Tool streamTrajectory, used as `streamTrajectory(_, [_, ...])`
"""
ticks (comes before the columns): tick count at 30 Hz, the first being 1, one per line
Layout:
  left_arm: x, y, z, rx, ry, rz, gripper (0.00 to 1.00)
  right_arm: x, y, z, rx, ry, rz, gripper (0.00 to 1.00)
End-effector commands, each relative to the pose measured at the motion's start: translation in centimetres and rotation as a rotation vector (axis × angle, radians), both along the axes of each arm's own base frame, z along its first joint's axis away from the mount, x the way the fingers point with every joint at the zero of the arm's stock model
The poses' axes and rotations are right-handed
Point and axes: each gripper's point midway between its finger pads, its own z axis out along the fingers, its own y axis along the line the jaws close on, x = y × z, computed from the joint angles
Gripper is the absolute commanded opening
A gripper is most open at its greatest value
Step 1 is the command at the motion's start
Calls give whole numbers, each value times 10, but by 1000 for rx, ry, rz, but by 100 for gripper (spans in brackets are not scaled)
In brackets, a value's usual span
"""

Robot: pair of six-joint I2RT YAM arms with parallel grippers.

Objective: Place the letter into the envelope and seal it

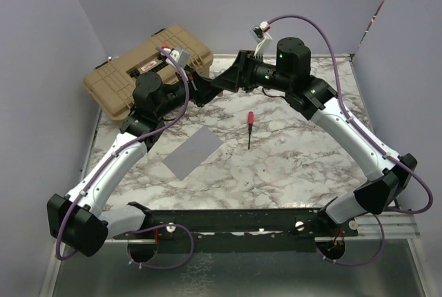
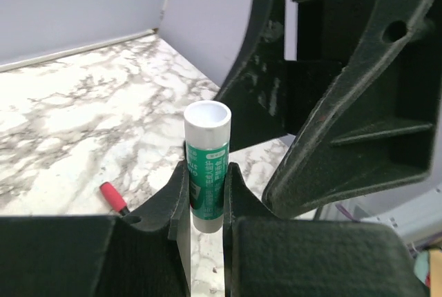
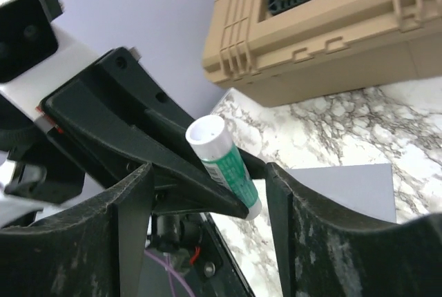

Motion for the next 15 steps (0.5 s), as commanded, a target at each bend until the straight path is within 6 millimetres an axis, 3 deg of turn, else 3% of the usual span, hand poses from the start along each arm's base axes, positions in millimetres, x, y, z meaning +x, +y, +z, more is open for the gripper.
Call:
streamTrajectory(1, [15, 4, 0, -12, -11, 81, 0, 28, -13, -8, 33, 102, -240, 57])
streamTrajectory(9, [10, 0, -5, -1, -7, 42, 0, 32, -12, 5, 88, 65, -252, 47])
streamTrajectory(12, [8, -1, -5, 0, -7, 28, 0, 34, -6, 3, 73, 55, -222, 28])
streamTrajectory(15, [6, -3, -5, 2, -8, 12, 0, 33, 0, 3, 66, 33, -179, 31])
